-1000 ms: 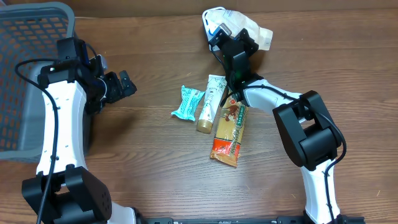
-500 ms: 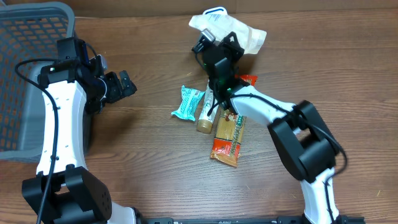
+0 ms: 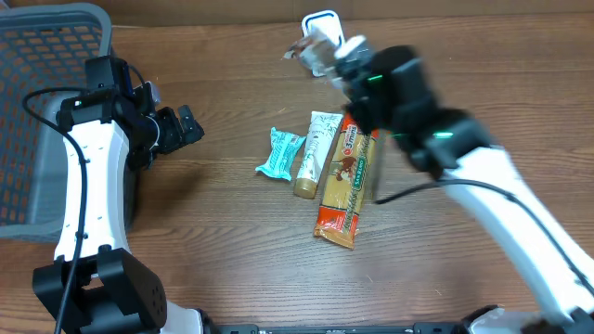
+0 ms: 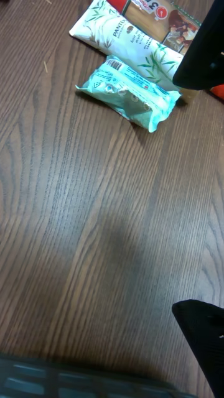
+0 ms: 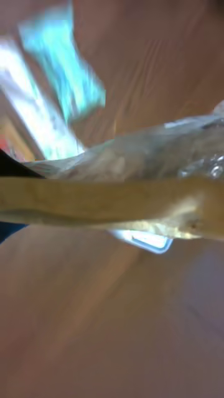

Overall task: Scan the item barcode
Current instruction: 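Move the mushroom bag right and drop it at the table's right edge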

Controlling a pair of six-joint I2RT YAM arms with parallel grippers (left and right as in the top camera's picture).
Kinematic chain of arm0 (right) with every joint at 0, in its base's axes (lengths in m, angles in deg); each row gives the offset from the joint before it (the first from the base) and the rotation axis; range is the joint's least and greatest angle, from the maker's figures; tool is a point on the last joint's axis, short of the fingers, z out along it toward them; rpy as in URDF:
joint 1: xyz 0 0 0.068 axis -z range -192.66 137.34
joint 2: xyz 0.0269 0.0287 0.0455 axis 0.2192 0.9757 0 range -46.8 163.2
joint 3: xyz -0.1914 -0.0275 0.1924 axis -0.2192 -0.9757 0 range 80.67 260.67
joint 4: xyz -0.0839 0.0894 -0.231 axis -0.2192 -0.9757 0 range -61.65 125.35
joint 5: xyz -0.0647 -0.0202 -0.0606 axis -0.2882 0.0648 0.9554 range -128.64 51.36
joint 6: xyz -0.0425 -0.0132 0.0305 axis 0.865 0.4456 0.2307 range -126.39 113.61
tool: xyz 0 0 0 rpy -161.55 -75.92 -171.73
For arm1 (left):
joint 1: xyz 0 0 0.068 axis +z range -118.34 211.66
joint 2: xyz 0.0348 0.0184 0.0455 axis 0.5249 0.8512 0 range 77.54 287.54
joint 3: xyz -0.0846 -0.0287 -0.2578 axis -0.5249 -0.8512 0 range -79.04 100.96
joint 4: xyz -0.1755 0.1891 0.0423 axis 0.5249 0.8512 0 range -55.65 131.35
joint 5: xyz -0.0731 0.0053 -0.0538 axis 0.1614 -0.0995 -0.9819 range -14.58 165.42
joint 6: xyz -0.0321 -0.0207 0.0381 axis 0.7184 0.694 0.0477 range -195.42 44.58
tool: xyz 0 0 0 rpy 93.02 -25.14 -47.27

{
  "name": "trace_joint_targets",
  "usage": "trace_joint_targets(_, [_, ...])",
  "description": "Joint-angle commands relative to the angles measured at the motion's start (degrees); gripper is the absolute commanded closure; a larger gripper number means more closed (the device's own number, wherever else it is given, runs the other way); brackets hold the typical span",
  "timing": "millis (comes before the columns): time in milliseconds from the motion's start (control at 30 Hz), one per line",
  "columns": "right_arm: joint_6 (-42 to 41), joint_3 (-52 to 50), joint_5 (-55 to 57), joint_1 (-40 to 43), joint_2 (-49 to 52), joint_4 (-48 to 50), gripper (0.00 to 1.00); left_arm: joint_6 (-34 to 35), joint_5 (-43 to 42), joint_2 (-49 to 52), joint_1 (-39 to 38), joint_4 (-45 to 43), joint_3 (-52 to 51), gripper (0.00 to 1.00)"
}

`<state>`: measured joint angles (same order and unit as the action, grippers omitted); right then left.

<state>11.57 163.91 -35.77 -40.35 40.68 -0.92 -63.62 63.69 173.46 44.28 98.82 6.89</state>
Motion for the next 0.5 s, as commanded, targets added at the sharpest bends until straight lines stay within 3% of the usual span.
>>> trace_joint_targets(0, [-11.2,1.2,-26.1,9.5,-3.6,-3.8,0.96,-1.1,0.1,0.3,-0.3,-0.2,0.9,0.0])
trace_joint_targets(233, [-32.2,-2.3,-31.3,32.2,-1.2,-9.5,0.96,-1.1,0.1,0.3,-0.4,-0.2,0.9,0.0])
trace_joint_targets(467, [-46.4,-15.5,-31.1,46.5,3.3,-0.7,0.96,-1.1,0.1,0.3,-0.4,-0.2,0.9,0.0])
